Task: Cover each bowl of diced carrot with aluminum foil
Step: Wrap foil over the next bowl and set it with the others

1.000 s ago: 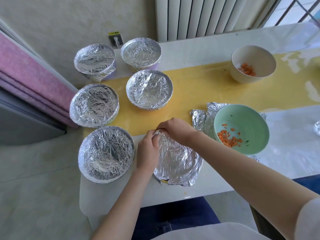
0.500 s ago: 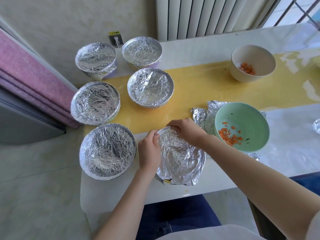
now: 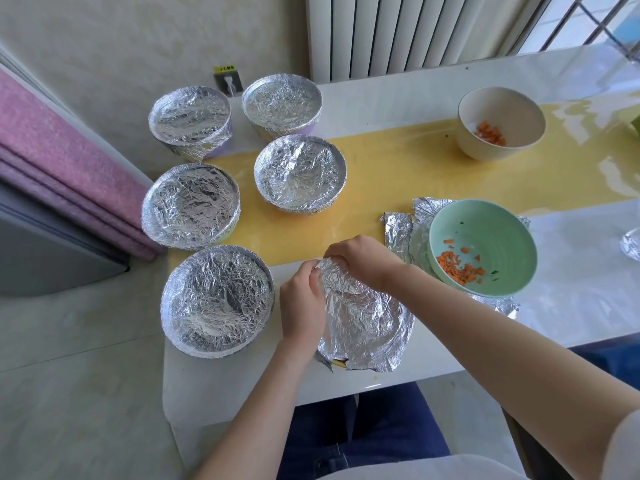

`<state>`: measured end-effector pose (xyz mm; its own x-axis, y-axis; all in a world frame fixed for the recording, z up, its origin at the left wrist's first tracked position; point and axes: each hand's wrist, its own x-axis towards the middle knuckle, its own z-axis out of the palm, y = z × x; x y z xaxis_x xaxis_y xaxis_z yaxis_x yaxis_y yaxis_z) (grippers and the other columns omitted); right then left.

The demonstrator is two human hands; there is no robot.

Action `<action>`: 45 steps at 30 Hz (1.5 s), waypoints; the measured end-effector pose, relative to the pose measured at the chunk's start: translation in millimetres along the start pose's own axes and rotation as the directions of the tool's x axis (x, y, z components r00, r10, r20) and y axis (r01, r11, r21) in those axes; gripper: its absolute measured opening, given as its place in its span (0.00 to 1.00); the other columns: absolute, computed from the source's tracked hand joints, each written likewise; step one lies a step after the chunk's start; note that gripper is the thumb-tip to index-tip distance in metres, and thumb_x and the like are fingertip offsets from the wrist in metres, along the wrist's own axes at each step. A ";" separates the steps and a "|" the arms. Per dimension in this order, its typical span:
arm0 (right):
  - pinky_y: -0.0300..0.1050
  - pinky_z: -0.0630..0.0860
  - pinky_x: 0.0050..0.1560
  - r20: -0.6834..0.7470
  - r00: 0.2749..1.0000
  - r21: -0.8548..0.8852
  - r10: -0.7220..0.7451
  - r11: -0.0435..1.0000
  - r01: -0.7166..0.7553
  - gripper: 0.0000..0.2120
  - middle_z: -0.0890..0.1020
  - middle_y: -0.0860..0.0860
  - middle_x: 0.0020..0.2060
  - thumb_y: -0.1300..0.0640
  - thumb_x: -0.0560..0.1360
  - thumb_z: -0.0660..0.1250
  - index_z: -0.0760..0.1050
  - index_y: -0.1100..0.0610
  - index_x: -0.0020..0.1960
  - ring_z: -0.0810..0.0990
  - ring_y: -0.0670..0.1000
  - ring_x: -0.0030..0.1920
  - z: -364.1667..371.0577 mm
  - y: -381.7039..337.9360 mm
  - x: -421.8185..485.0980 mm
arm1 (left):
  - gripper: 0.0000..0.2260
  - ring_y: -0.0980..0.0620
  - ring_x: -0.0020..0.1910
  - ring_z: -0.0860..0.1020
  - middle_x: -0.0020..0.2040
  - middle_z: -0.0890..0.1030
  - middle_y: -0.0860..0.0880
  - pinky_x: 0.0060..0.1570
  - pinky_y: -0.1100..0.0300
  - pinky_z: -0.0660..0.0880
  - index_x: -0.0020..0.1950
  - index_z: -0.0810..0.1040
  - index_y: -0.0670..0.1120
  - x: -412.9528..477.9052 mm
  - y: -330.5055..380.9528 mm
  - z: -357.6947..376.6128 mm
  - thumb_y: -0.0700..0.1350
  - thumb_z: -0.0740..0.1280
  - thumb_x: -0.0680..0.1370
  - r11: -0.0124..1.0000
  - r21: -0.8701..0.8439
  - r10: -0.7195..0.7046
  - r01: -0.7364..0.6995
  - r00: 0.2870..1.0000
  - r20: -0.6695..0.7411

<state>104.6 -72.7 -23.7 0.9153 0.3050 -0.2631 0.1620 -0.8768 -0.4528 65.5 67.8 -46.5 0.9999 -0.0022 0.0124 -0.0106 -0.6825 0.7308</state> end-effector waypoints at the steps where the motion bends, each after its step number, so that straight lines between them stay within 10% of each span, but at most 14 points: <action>1: 0.53 0.75 0.39 0.001 1.000 0.006 0.001 1.000 -0.001 0.11 0.76 0.54 0.34 0.63 0.78 0.56 0.77 0.57 0.47 0.73 0.56 0.34 1.4 -0.1 -0.1 | 0.11 0.47 0.39 0.79 0.41 0.83 0.44 0.36 0.64 0.66 0.58 0.79 0.41 -0.8 0.4 -0.2 0.38 0.60 0.80 1.000 -0.001 -0.010 0.010 1.000 0.002; 6: 0.48 0.73 0.56 -0.035 0.998 0.099 0.048 0.994 -0.044 0.16 0.78 0.53 0.60 0.55 0.82 0.55 0.71 0.55 0.67 0.76 0.54 0.59 0.2 -2.9 -10.8 | 0.15 0.46 0.56 0.76 0.58 0.80 0.46 0.49 0.60 0.68 0.66 0.72 0.44 -15.1 7.7 -6.0 0.39 0.56 0.81 0.992 0.036 -0.118 0.117 0.993 0.028; 11: 0.45 0.70 0.55 -0.074 0.993 0.189 0.092 0.979 -0.077 0.15 0.79 0.54 0.59 0.60 0.81 0.55 0.73 0.58 0.66 0.78 0.56 0.57 2.3 13.7 -19.8 | 0.16 0.51 0.69 0.67 0.70 0.70 0.47 0.63 0.67 0.60 0.69 0.69 0.44 -14.7 2.5 -10.8 0.39 0.56 0.81 0.998 -0.010 -0.062 0.064 0.990 0.124; 19: 0.48 0.74 0.46 -0.130 0.988 0.165 0.084 0.984 -0.062 0.13 0.84 0.58 0.46 0.67 0.78 0.59 0.78 0.61 0.58 0.81 0.58 0.45 3.8 17.6 -15.1 | 0.13 0.46 0.44 0.80 0.47 0.83 0.44 0.37 0.69 0.65 0.60 0.78 0.45 6.3 1.7 -1.3 0.37 0.59 0.80 1.000 -0.009 -0.025 0.026 0.997 0.076; 45: 0.45 0.64 0.36 0.089 0.995 -0.287 -0.054 0.955 0.078 0.12 0.78 0.55 0.51 0.67 0.76 0.56 0.70 0.60 0.57 0.78 0.57 0.48 1.5 -5.7 -7.5 | 0.02 0.45 0.30 0.73 0.35 0.74 0.49 0.28 0.58 0.61 0.48 0.68 0.39 -6.4 6.1 4.7 0.35 0.60 0.78 0.995 0.093 0.024 -0.026 0.999 0.024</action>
<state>96.2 -69.5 -20.4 0.8688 0.3840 -0.3125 0.3316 -0.9200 -0.2086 59.0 60.2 -45.3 0.9993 -0.0359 0.0131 -0.0355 -0.7473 0.6635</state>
